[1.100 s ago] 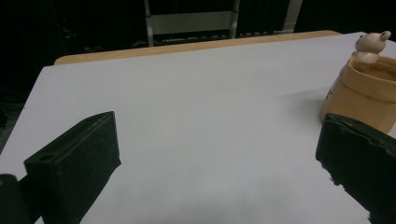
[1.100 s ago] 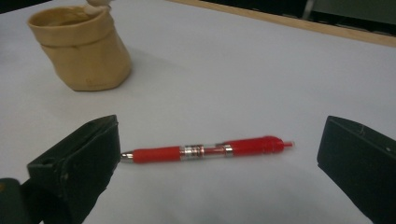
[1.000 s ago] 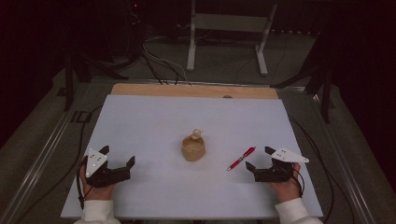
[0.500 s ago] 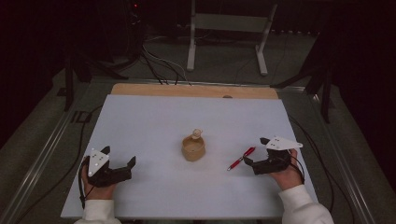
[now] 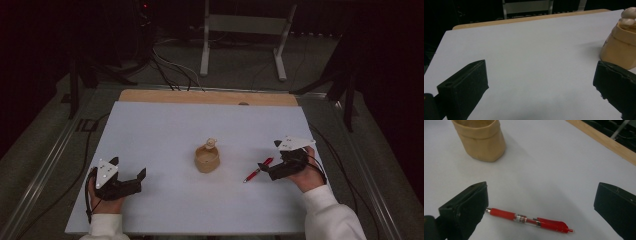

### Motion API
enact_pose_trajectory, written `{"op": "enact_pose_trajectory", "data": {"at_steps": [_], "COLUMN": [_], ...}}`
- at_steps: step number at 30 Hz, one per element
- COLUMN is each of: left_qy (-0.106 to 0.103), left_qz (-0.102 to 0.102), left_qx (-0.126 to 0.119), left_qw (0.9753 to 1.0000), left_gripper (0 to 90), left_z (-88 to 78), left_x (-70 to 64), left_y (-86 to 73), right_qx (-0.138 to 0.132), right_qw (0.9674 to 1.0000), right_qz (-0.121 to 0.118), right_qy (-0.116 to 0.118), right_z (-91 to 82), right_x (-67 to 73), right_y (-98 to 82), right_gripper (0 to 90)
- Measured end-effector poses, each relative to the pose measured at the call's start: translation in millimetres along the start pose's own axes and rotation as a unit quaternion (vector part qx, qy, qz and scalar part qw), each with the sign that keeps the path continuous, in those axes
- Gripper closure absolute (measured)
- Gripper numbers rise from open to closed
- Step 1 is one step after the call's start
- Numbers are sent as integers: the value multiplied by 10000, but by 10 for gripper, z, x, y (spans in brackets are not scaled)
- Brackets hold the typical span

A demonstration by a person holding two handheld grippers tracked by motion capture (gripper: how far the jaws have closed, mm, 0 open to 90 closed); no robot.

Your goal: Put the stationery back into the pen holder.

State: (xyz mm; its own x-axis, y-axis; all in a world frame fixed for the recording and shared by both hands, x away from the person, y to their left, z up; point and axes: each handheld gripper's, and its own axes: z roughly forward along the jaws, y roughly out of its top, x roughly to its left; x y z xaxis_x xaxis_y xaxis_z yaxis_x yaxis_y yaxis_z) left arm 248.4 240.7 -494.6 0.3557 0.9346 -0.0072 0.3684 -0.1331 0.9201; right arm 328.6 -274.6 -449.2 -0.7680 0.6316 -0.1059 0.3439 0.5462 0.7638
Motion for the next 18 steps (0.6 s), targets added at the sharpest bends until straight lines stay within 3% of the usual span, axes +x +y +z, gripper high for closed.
{"op": "enact_pose_trajectory", "data": {"at_steps": [8,18], "left_qy": [-1,3], "left_qz": [15,24], "left_qx": [18,48], "left_qw": [10000,10000], "left_gripper": [2,2], "left_z": [2,10], "left_x": [-3,-3], "left_y": [-1,-6], "right_qx": [532,1072], "right_qw": [9976,9921], "right_qz": [-422,-602], "right_qy": [104,234], "right_z": [155,358], "right_x": [-19,-57], "right_y": [59,33], "right_gripper": [1,1]}}
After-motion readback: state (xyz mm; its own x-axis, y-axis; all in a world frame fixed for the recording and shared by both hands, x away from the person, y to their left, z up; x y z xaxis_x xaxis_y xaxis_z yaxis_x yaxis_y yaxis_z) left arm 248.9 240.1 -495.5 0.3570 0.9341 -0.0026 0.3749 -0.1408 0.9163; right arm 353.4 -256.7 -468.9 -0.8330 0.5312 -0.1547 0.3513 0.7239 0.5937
